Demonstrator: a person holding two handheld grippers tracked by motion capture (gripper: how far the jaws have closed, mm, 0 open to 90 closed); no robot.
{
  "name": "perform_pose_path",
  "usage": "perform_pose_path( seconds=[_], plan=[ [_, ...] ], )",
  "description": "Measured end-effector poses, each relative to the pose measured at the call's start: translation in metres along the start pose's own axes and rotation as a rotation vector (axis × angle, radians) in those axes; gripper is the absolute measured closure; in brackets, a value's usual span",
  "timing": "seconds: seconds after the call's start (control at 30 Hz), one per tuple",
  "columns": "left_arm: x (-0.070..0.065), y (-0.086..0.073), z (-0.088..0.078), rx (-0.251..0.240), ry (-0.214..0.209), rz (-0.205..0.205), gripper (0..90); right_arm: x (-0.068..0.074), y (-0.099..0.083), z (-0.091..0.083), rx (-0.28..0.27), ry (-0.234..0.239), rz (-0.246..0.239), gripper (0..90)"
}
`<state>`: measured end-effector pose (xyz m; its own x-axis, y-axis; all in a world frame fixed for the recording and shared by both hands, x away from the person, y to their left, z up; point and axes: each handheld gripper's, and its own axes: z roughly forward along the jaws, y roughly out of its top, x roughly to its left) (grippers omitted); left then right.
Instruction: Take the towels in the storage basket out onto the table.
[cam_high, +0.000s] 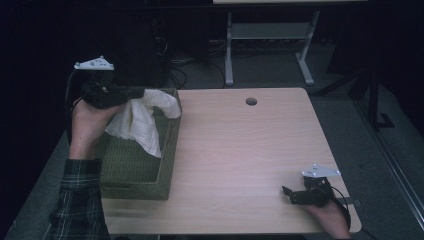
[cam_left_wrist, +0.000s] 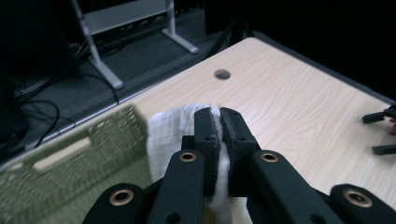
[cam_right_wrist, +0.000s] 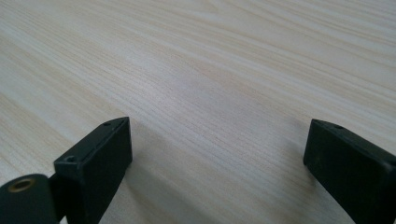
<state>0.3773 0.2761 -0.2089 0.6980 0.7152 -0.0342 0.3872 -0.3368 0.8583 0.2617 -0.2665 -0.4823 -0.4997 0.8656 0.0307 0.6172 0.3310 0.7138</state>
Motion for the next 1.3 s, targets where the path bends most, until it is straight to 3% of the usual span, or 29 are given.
perform_pose_path(
  seconds=[0.4,0.63,0.9,1.3],
  plan=[
    [-0.029,0.028,0.025,-0.025,-0.074,0.040,85.2,0.000,0.000,0.000,0.001,0.000,-0.002,7.5],
    [-0.050,0.038,0.049,-0.026,-0.121,0.066,85.2,0.000,0.000,0.000,0.000,0.001,-0.001,7.5],
    [-0.077,0.034,0.088,-0.010,-0.185,0.079,85.2,0.000,0.000,0.000,0.000,0.001,0.001,7.5],
    [-0.114,0.012,0.142,0.002,-0.267,0.066,85.2,0.000,0.000,0.000,0.001,0.001,0.002,7.5]
  ],
)
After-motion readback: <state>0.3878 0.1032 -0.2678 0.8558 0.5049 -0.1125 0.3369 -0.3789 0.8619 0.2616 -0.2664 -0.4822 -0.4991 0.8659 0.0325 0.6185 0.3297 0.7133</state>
